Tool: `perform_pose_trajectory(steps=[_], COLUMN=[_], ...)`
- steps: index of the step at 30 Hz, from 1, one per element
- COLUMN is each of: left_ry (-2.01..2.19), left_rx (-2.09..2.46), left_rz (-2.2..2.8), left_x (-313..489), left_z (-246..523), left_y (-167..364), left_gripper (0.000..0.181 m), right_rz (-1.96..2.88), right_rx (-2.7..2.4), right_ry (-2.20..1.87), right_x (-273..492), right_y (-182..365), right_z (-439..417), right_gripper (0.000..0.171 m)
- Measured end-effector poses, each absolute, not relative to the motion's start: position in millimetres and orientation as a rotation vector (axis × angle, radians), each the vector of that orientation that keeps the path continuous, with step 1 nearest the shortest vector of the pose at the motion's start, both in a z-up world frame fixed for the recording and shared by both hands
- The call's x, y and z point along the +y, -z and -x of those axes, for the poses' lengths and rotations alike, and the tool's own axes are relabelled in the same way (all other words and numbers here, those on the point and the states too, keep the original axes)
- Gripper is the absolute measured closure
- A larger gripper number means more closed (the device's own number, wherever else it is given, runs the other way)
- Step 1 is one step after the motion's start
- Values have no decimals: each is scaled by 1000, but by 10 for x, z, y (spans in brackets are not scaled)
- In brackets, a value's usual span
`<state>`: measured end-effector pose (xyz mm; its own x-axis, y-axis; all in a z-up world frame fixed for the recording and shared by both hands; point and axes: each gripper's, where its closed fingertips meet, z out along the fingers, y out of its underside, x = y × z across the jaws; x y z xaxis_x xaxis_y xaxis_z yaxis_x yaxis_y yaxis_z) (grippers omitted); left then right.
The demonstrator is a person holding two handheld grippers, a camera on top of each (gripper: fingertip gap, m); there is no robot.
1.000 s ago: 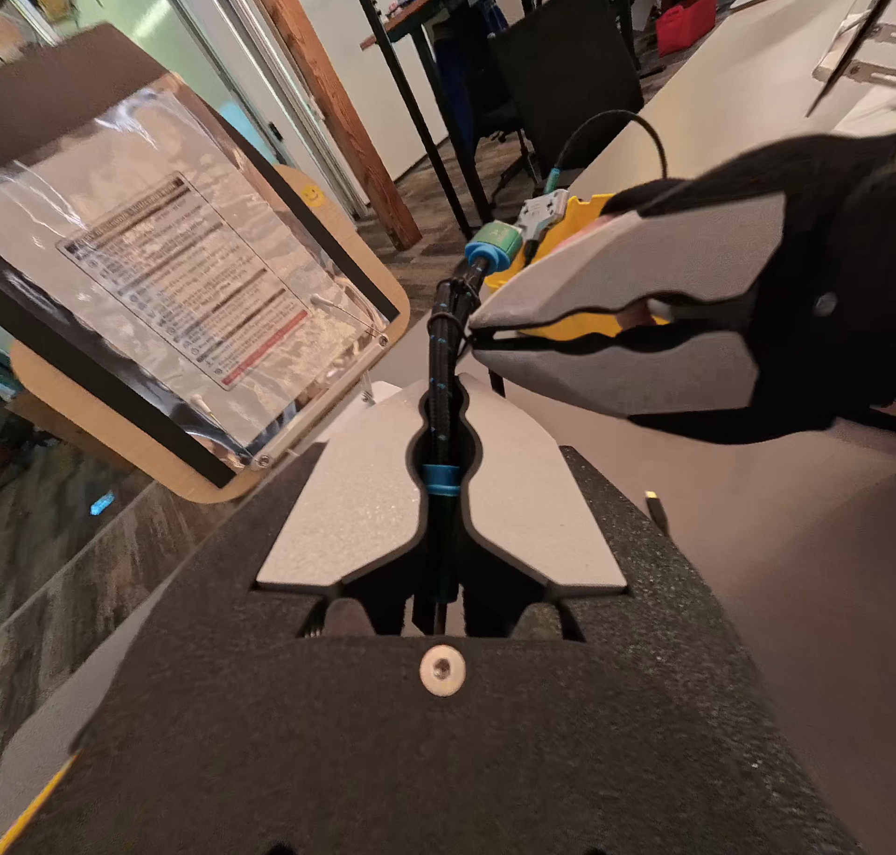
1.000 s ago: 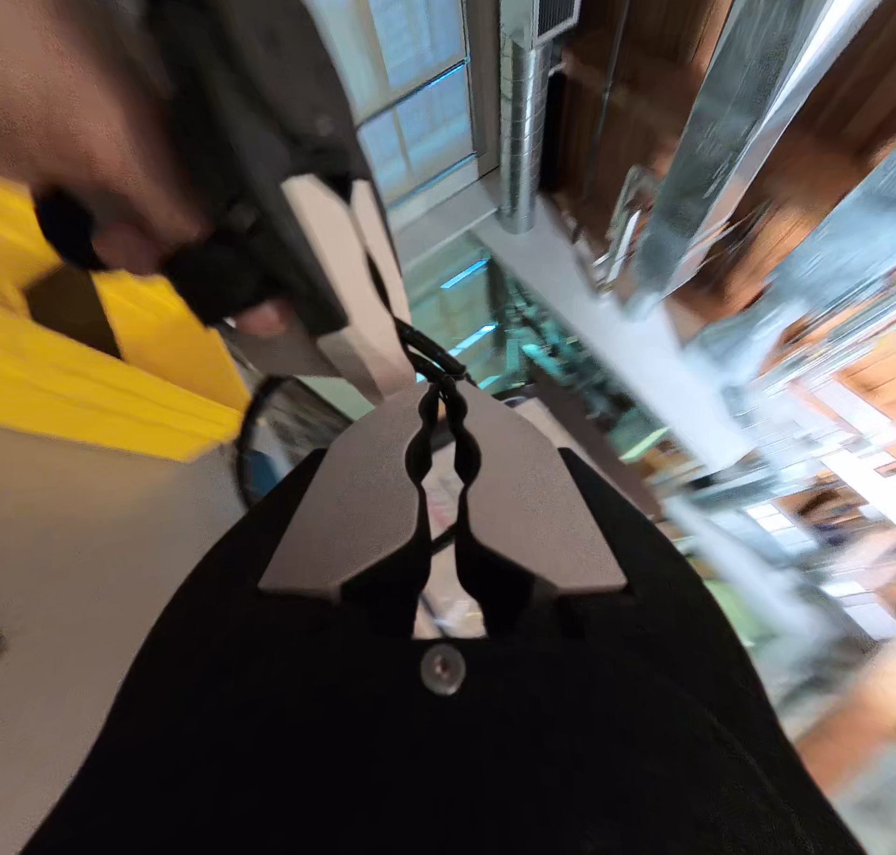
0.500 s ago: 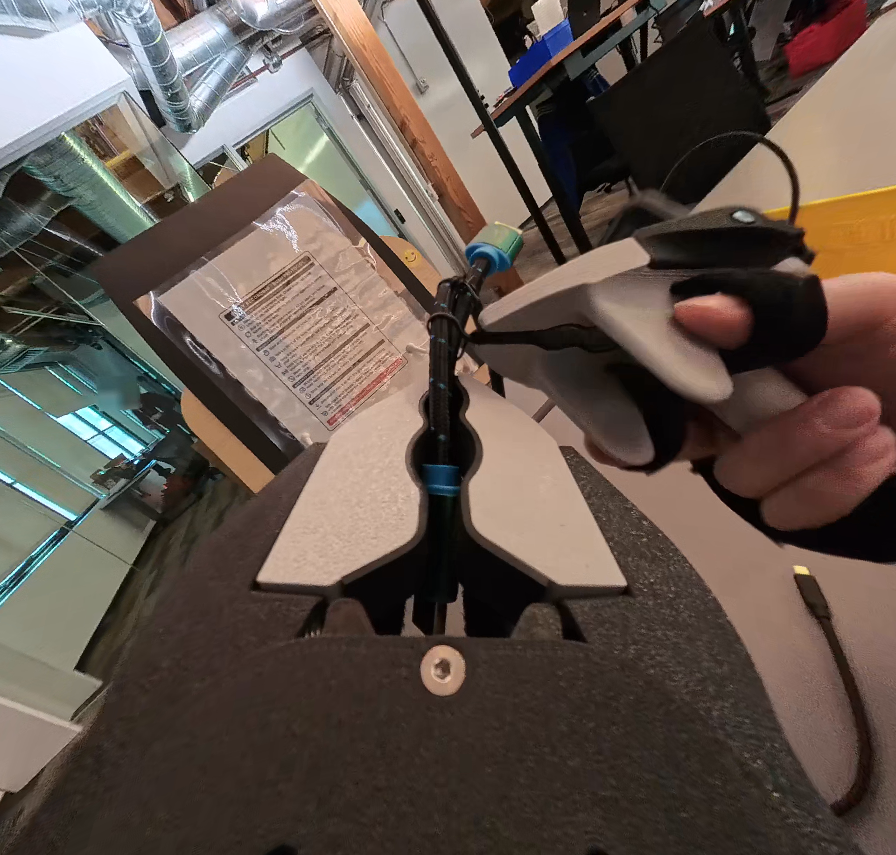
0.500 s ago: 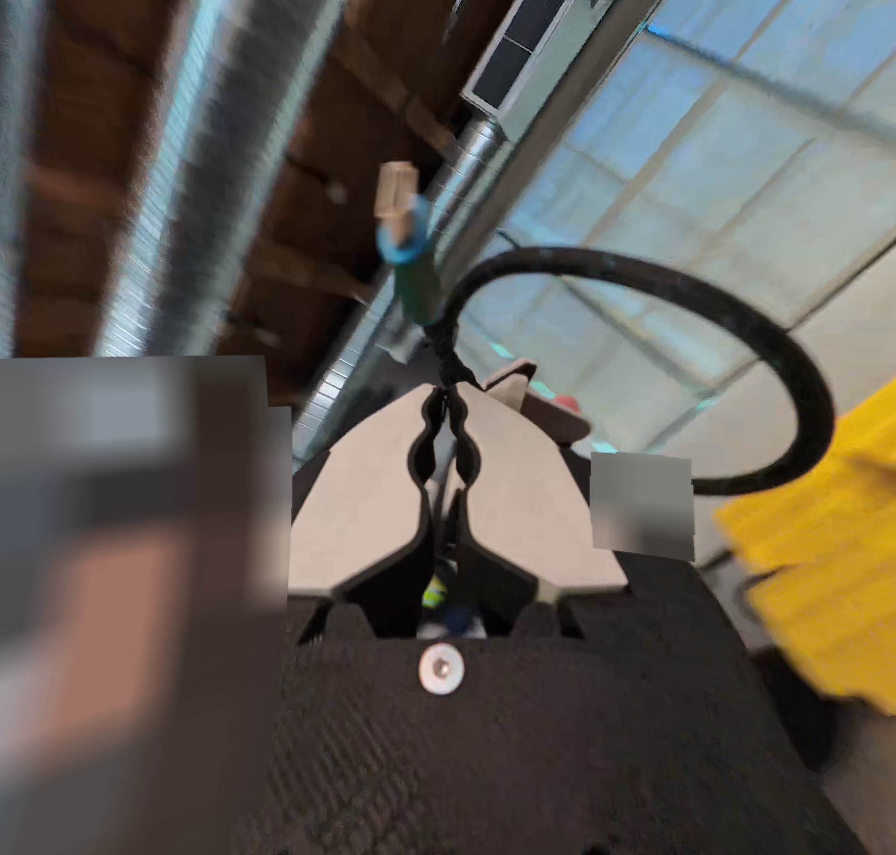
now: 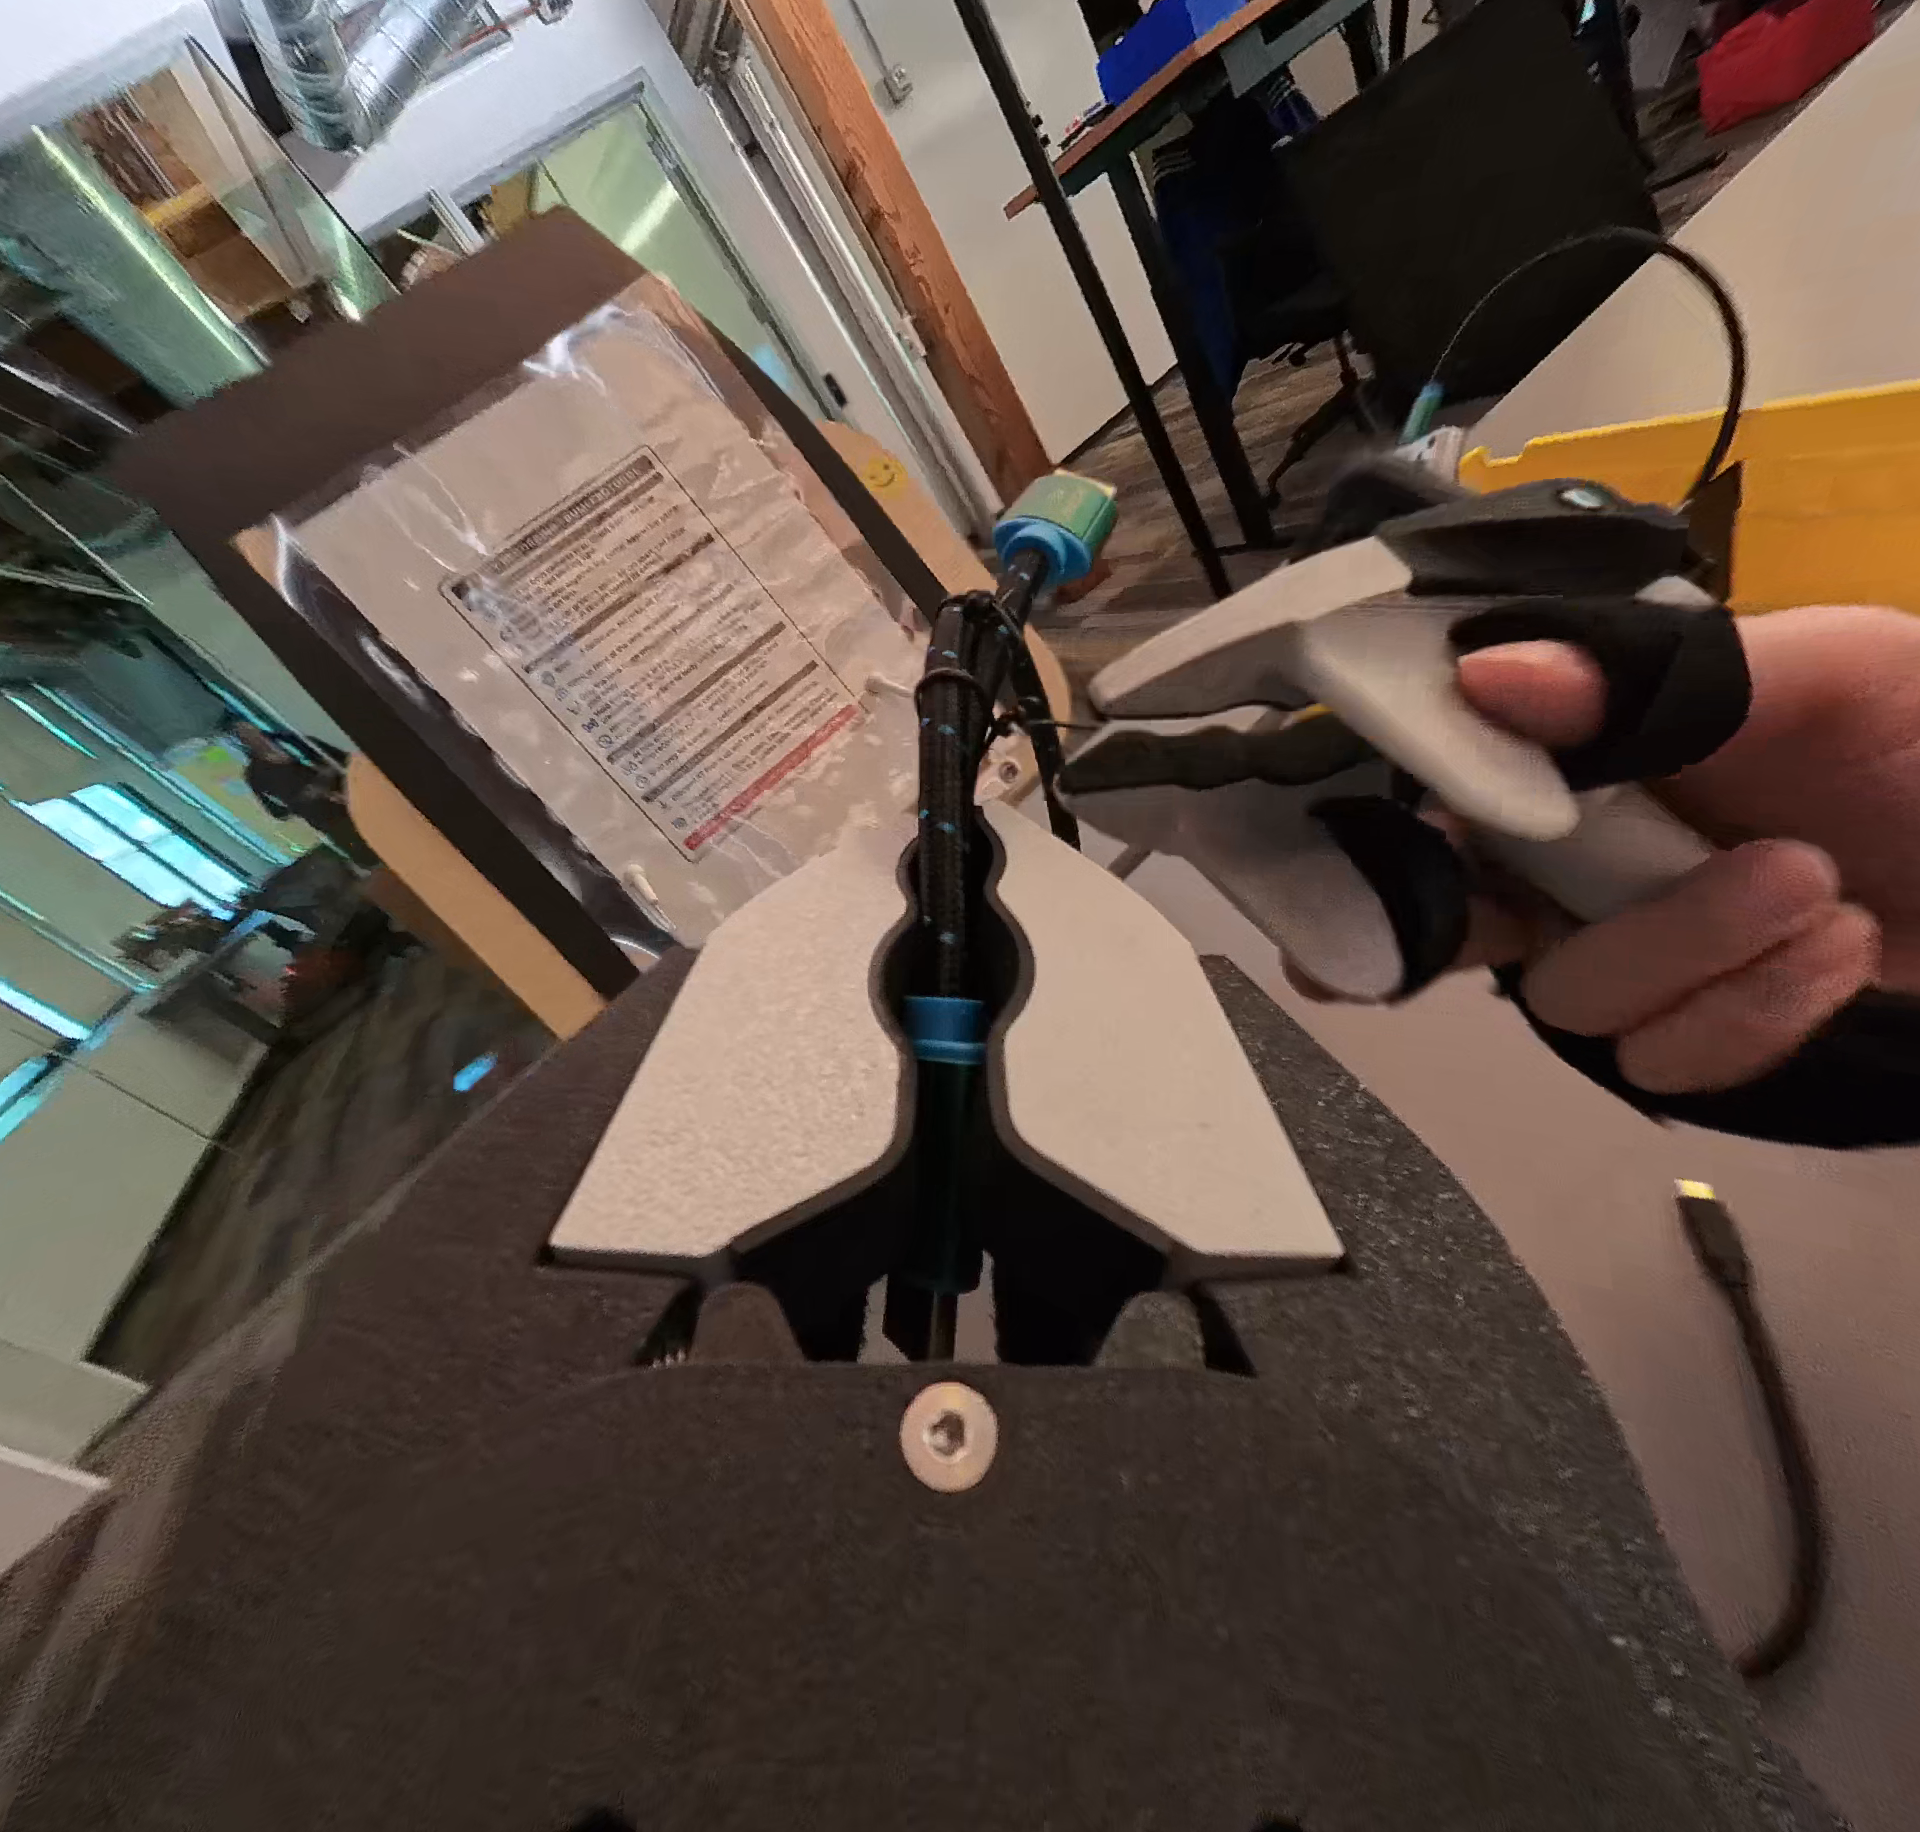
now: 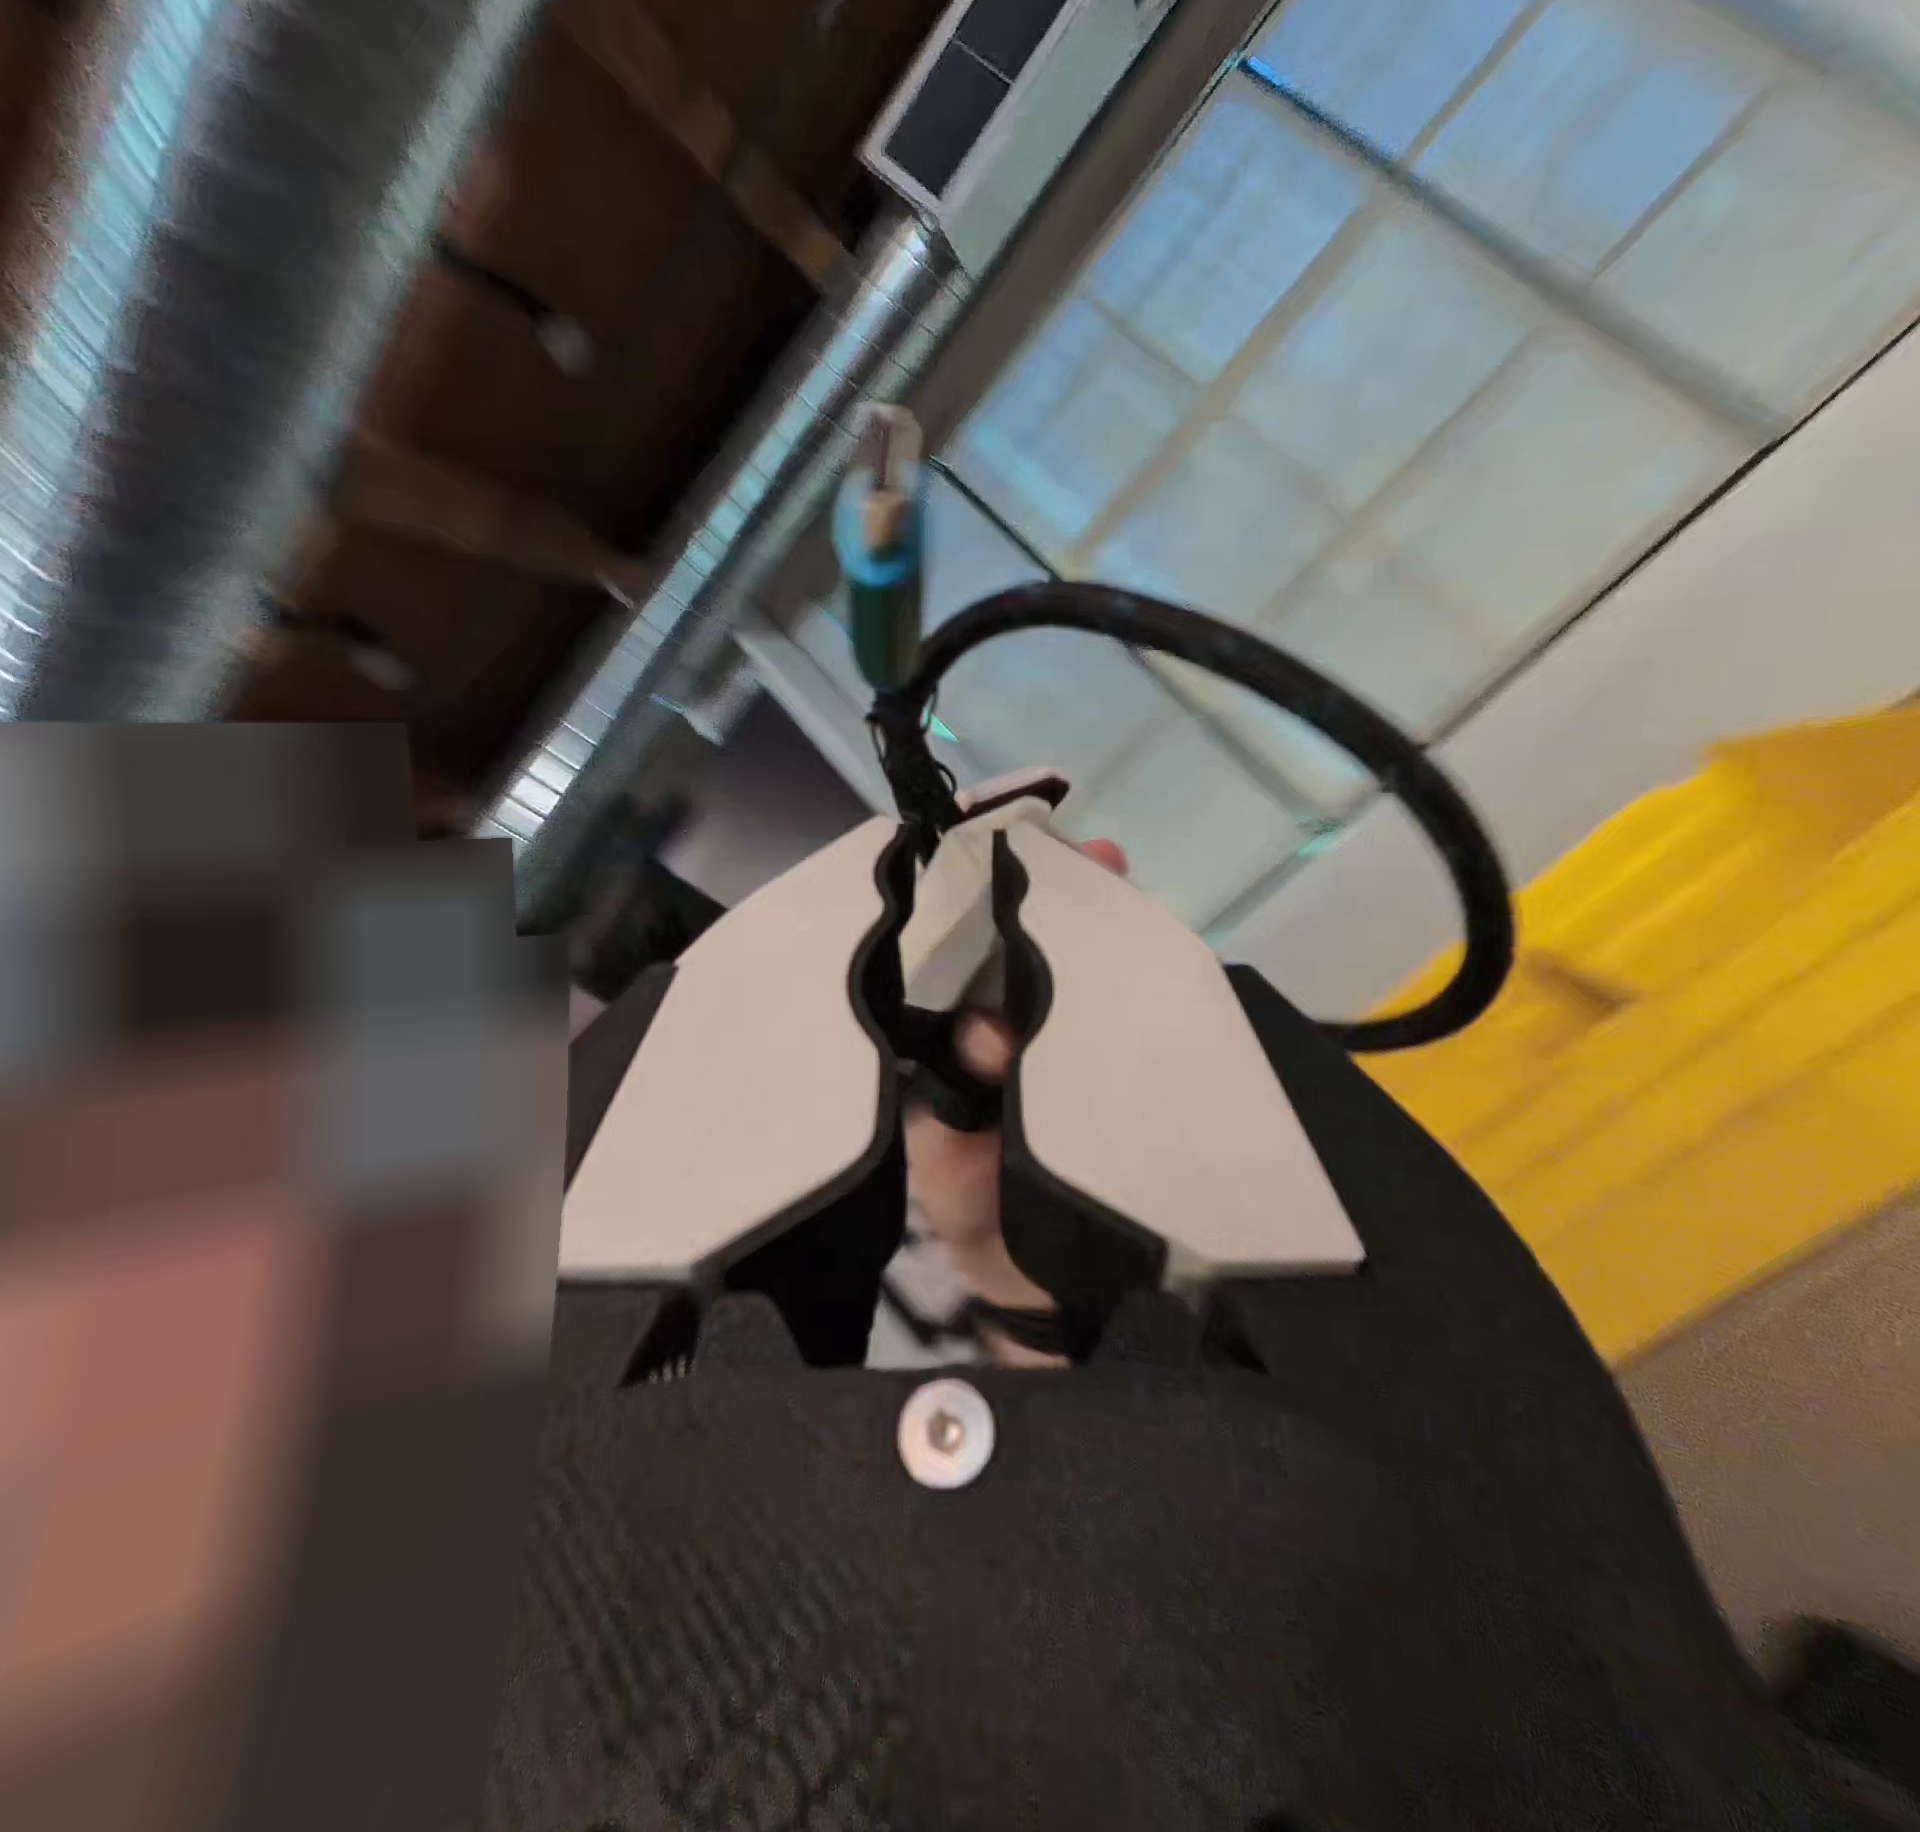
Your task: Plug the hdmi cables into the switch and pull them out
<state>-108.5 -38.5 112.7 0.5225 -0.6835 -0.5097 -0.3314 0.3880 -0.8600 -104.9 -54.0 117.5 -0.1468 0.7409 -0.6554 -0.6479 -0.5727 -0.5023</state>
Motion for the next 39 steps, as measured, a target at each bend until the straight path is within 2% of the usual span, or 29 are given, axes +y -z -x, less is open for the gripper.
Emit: perform_pose_trajectory(steps=[2, 4, 8, 12, 18, 24, 28, 35, 39], left_ry=[388, 477, 562, 554, 632, 639, 594, 486, 417], left_rx=[1073, 1115, 1157, 1165, 1209, 1227, 1225, 1179, 1150], left_rz=[1256, 1307, 1370, 1382, 1413, 1423, 1378, 1244, 1203], left_x=[-419, -476, -541, -569, -683, -693, -672, -670, -646], left_z=[1105, 1100, 1086, 1065, 1011, 990, 987, 1023, 1050], left_y=[-1124, -1083, -1020, -993, -941, -905, -936, -1109, -1167], left_gripper=[178, 177, 178, 178, 177, 177, 177, 177, 177], right_rz=[1182, 1187, 837, 770, 741, 729, 835, 1210, 1260], right_rx=[-386, -612, -799, -941, -998, -984, -942, -695, -492], right_ry=[-1446, -863, 108, 422, 695, 741, 520, -701, -1299], right_x=[-606, -606, -907, -953, -789, -777, -784, -825, -823], right_y=[-1194, -1165, -1416, -1308, -1170, -1172, -1210, -1320, -1350], right_z=[1068, 1031, 926, 1135, 1112, 1098, 1077, 1134, 1148], right_gripper=[162, 166, 161, 146, 150, 165, 167, 168, 168])
